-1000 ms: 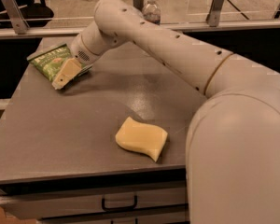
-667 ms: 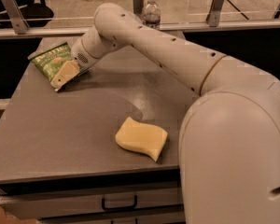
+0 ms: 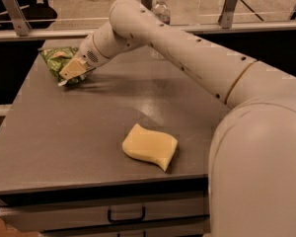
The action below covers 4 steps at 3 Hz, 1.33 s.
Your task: Pick green jalapeno chip bag
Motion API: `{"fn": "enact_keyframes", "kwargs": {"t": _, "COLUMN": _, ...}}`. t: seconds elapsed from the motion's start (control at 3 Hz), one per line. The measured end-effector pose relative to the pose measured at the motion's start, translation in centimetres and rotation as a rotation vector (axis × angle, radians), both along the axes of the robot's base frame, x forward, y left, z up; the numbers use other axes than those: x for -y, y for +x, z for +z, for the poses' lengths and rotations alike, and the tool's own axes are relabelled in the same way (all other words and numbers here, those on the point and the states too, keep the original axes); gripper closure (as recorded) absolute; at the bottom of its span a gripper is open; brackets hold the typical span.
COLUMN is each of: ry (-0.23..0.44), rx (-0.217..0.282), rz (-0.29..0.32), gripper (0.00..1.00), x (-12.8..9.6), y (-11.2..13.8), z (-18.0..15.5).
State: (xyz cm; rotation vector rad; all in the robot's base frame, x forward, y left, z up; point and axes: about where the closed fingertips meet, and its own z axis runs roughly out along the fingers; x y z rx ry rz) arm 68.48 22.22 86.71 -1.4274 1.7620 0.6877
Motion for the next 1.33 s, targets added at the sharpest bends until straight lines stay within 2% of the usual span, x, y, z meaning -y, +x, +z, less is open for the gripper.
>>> {"fn": "enact_keyframes", "kwargs": {"t": 0.33, "ry": 0.035, "rx": 0.044, "rz": 0.088, "gripper": 0.95, "x": 0.3, "y": -3.2, "z": 2.8}}
{"fn": "enact_keyframes", "kwargs": {"t": 0.67, "ry": 0.094, "rx": 0.089, "rz": 0.232, "gripper": 1.00, "x": -0.5, "y": -7.0, "z": 5.6}}
{"fn": "enact_keyframes", "kwargs": {"t": 1.0, "ry": 0.179, "rx": 0.144, "rz": 0.348, "gripper": 1.00, "x": 0.3, "y": -9.2, "z": 8.3}}
{"fn": "enact_keyframes", "kwargs": {"t": 1.33, "ry": 0.183, "rx": 0.167, "rz": 0.373, "gripper": 1.00, "x": 0.0, "y": -9.6, "z": 8.5}}
